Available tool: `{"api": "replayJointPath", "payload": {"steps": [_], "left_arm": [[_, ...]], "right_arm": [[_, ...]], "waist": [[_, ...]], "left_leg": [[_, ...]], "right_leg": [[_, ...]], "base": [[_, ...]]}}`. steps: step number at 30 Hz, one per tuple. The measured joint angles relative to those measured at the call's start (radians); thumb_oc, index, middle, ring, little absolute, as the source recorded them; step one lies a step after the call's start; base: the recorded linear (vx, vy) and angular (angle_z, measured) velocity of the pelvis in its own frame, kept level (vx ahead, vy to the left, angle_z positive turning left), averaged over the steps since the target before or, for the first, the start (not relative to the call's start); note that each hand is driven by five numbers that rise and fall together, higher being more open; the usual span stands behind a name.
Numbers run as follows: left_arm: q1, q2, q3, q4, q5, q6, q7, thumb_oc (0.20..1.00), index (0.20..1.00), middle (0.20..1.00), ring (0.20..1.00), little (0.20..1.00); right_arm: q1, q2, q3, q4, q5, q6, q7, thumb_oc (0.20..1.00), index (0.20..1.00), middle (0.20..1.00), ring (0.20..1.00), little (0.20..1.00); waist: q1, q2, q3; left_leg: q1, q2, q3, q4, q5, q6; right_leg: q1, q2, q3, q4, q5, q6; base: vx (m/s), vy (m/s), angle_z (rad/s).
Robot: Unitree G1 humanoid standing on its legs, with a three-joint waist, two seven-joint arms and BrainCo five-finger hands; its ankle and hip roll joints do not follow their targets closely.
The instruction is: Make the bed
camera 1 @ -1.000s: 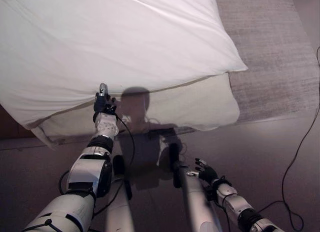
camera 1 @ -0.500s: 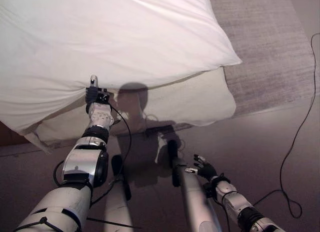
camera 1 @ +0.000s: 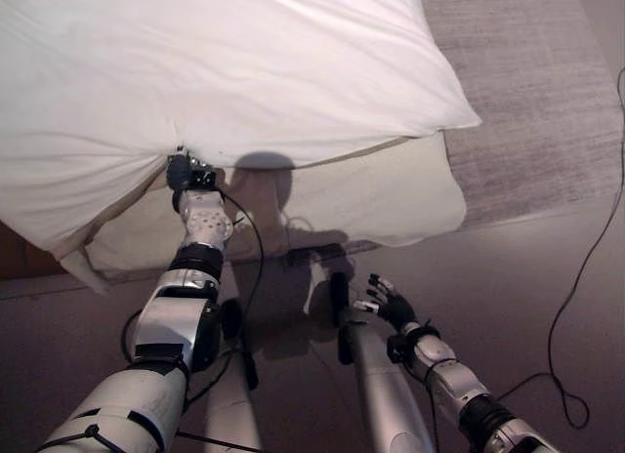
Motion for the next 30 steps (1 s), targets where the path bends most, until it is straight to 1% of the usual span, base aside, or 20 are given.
{"api": "replayJointPath", "payload": {"steps": [1, 2, 4, 5, 6, 7, 9, 10, 11, 12, 13, 14, 15, 18, 19, 22, 23, 24, 26, 30], "left_arm": [[0.012, -0.023, -0.007, -0.017, -0.001, -0.008, -0.004, 0.2, 0.2, 0.2, 0.2, 0.2], [0.042, -0.044, -0.033, -0.051, -0.002, -0.025, -0.009, 0.2, 0.2, 0.2, 0.2, 0.2], [0.095, -0.059, -0.068, -0.128, -0.003, -0.036, -0.011, 0.2, 0.2, 0.2, 0.2, 0.2], [0.1, -0.074, -0.074, -0.141, -0.003, -0.039, -0.011, 0.2, 0.2, 0.2, 0.2, 0.2], [0.127, -0.084, -0.085, -0.199, -0.003, -0.046, -0.02, 0.2, 0.2, 0.2, 0.2, 0.2], [0.143, -0.1, -0.099, -0.232, -0.003, -0.053, -0.026, 0.2, 0.2, 0.2, 0.2, 0.2], [0.19, -0.119, -0.132, -0.31, -0.002, -0.057, -0.048, 0.2, 0.2, 0.2, 0.2, 0.2], [0.199, -0.127, -0.14, -0.331, -0.002, -0.057, -0.05, 0.2, 0.2, 0.2, 0.2, 0.2], [0.204, -0.136, -0.154, -0.348, -0.003, -0.057, -0.055, 0.2, 0.2, 0.2, 0.2, 0.2], [0.205, -0.143, -0.154, -0.353, -0.003, -0.057, -0.057, 0.2, 0.2, 0.2, 0.2, 0.2], [0.212, -0.164, -0.162, -0.377, -0.002, -0.059, -0.062, 0.2, 0.2, 0.2, 0.2, 0.2], [0.222, -0.166, -0.173, -0.404, -0.002, -0.062, -0.07, 0.2, 0.2, 0.2, 0.2, 0.2], [0.23, -0.172, -0.198, -0.462, -0.001, -0.068, -0.081, 0.2, 0.2, 0.2, 0.2, 0.2], [0.241, -0.173, -0.219, -0.549, 0.002, -0.075, -0.085, 0.2, 0.2, 0.2, 0.2, 0.2], [0.241, -0.171, -0.227, -0.561, 0.004, -0.075, -0.084, 0.2, 0.2, 0.2, 0.2, 0.2], [0.247, -0.172, -0.226, -0.573, 0.015, -0.077, -0.069, 0.2, 0.2, 0.2, 0.2, 0.2], [0.248, -0.168, -0.226, -0.574, 0.016, -0.077, -0.065, 0.2, 0.2, 0.2, 0.2, 0.2], [0.249, -0.172, -0.223, -0.579, 0.019, -0.083, -0.052, 0.2, 0.2, 0.2, 0.2, 0.2], [0.258, -0.166, -0.214, -0.597, 0.022, -0.1, -0.033, 0.2, 0.2, 0.2, 0.2, 0.2], [0.282, -0.157, -0.174, -0.622, 0.061, -0.122, 0.01, 0.2, 0.2, 0.2, 0.2, 0.2]], "right_arm": [[-0.013, 0.008, 0.001, 0.003, 0.024, -0.006, 0.0, 1.0, 1.0, 1.0, 1.0, 1.0], [-0.059, 0.032, 0.007, 0.009, 0.087, -0.013, 0.006, 1.0, 1.0, 1.0, 1.0, 1.0], [-0.106, 0.08, -0.006, 0.043, 0.205, -0.038, 0.013, 1.0, 1.0, 1.0, 1.0, 1.0], [-0.129, 0.088, -0.001, 0.046, 0.237, -0.043, 0.019, 1.0, 1.0, 1.0, 1.0, 1.0], [-0.148, 0.106, -0.005, 0.052, 0.313, -0.049, 0.035, 1.0, 1.0, 1.0, 1.0, 1.0], [-0.174, 0.125, -0.002, 0.06, 0.368, -0.051, 0.046, 1.0, 1.0, 1.0, 1.0, 1.0], [-0.217, 0.16, -0.01, 0.092, 0.466, -0.051, 0.067, 1.0, 1.0, 1.0, 1.0, 1.0], [-0.223, 0.163, -0.013, 0.104, 0.51, -0.05, 0.079, 1.0, 1.0, 1.0, 1.0, 1.0], [-0.254, 0.182, -0.014, 0.131, 0.586, -0.047, 0.096, 1.0, 1.0, 1.0, 1.0, 1.0], [-0.27, 0.188, -0.02, 0.147, 0.621, -0.044, 0.1, 1.0, 1.0, 1.0, 1.0, 1.0], [-0.297, 0.2, -0.041, 0.169, 0.692, -0.042, 0.111, 1.0, 1.0, 1.0, 1.0, 1.0], [-0.304, 0.204, -0.057, 0.17, 0.721, -0.042, 0.115, 1.0, 1.0, 1.0, 1.0, 1.0], [-0.343, 0.205, -0.074, 0.187, 0.785, -0.034, 0.129, 1.0, 1.0, 1.0, 1.0, 1.0], [-0.39, 0.205, -0.093, 0.189, 0.86, -0.024, 0.144, 1.0, 1.0, 1.0, 1.0, 1.0], [-0.404, 0.203, -0.095, 0.19, 0.891, -0.023, 0.15, 1.0, 1.0, 1.0, 1.0, 1.0], [-0.429, 0.204, -0.117, 0.188, 0.959, -0.022, 0.151, 1.0, 1.0, 1.0, 1.0, 1.0], [-0.436, 0.204, -0.122, 0.187, 0.967, -0.022, 0.151, 1.0, 1.0, 1.0, 1.0, 1.0], [-0.448, 0.201, -0.144, 0.178, 0.987, -0.022, 0.151, 1.0, 1.0, 1.0, 1.0, 1.0], [-0.475, 0.201, -0.183, 0.166, 1.005, -0.028, 0.152, 1.0, 1.0, 1.0, 1.0, 1.0], [-0.493, 0.173, -0.234, 0.079, 1.019, -0.058, 0.159, 1.0, 1.0, 1.0, 1.0, 1.0]], "waist": [[0.014, 0.0, 0.0], [0.03, 0.002, 0.001], [0.035, 0.004, 0.003], [0.049, 0.007, 0.004], [0.053, 0.012, 0.008], [0.074, 0.017, 0.011], [0.083, 0.025, 0.015], [0.091, 0.026, 0.016], [0.106, 0.032, 0.02], [0.112, 0.038, 0.023], [0.118, 0.047, 0.03], [0.118, 0.05, 0.032], [0.126, 0.064, 0.04], [0.131, 0.069, 0.043], [0.148, 0.073, 0.045], [0.154, 0.096, 0.058], [0.156, 0.099, 0.06], [0.175, 0.108, 0.064], [0.182, 0.118, 0.07], [0.199, 0.123, 0.073]], "left_leg": [[0.006, -0.002, 0.0, -0.002, 0.0, 0.0], [0.019, -0.007, -0.002, -0.008, 0.001, 0.002], [0.037, -0.016, -0.003, -0.026, 0.011, 0.006], [0.04, -0.02, -0.006, -0.032, 0.016, 0.008], [0.043, -0.024, -0.009, -0.038, 0.02, 0.01], [0.044, -0.027, -0.014, -0.037, 0.021, 0.011], [0.046, -0.03, -0.028, -0.037, 0.022, 0.013], [0.046, -0.032, -0.029, -0.037, 0.023, 0.013], [0.045, -0.036, -0.033, -0.038, 0.025, 0.016], [0.045, -0.039, -0.037, -0.038, 0.026, 0.018], [0.044, -0.044, -0.041, -0.039, 0.028, 0.02], [0.042, -0.045, -0.043, -0.04, 0.029, 0.02], [0.04, -0.051, -0.057, -0.042, 0.034, 0.022], [0.04, -0.058, -0.066, -0.054, 0.044, 0.022], [0.04, -0.058, -0.069, -0.055, 0.044, 0.022], [0.04, -0.061, -0.095, -0.057, 0.05, 0.02], [0.039, -0.062, -0.097, -0.057, 0.051, 0.02], [0.039, -0.063, -0.104, -0.058, 0.053, 0.019], [0.038, -0.067, -0.111, -0.06, 0.056, 0.02], [0.037, -0.077, -0.113, -0.065, 0.061, 0.023]], "right_leg": [[0.004, -0.002, -0.001, 0.0, 0.0, 0.0], [0.017, -0.007, -0.004, -0.001, -0.001, 0.001], [0.033, -0.015, -0.01, -0.011, 0.0, 0.001], [0.037, -0.02, -0.014, -0.013, 0.0, 0.002], [0.046, -0.023, -0.016, -0.023, 0.002, 0.005], [0.051, -0.025, -0.02, -0.026, 0.002, 0.006], [0.066, -0.028, -0.03, -0.034, 0.004, 0.008], [0.067, -0.031, -0.035, -0.035, 0.003, 0.009], [0.069, -0.036, -0.038, -0.034, 0.002, 0.01], [0.072, -0.038, -0.04, -0.035, 0.002, 0.011], [0.074, -0.043, -0.042, -0.036, 0.002, 0.014], [0.074, -0.044, -0.044, -0.038, 0.002, 0.014], [0.081, -0.049, -0.057, -0.038, 0.002, 0.015], [0.082, -0.056, -0.067, -0.038, 0.001, 0.017], [0.084, -0.056, -0.07, -0.038, 0.0, 0.017], [0.098, -0.057, -0.085, -0.038, -0.004, 0.019], [0.099, -0.058, -0.087, -0.037, -0.004, 0.018], [0.102, -0.059, -0.092, -0.036, -0.007, 0.017], [0.102, -0.063, -0.098, -0.032, -0.01, 0.018], [0.101, -0.074, -0.1, -0.028, -0.014, 0.022]], "base": [[0.01, 0.015, 0.03], [0.0, 0.0, 0.0], [-0.01, 0.014, 0.1], [0.01, 0.017, 0.15], [-0.02, 0.011, 0.14], [0.0, 0.007, 0.15], [0.0, 0.002, 0.16], [0.0, 0.005, 0.15], [0.01, 0.001, 0.11], [0.0, 0.005, 0.15], [0.01, 0.005, 0.12], [0.0, 0.015, 0.2], [0.01, 0.008, 0.2], [0.01, 0.003, 0.14], [0.02, -0.004, 0.14], [0.02, 0.006, 0.18], [0.03, 0.028, 0.12], [0.0, 0.022, 0.1], [0.02, 0.026, 0.12], [0.02, 0.028, 0.06]]}}
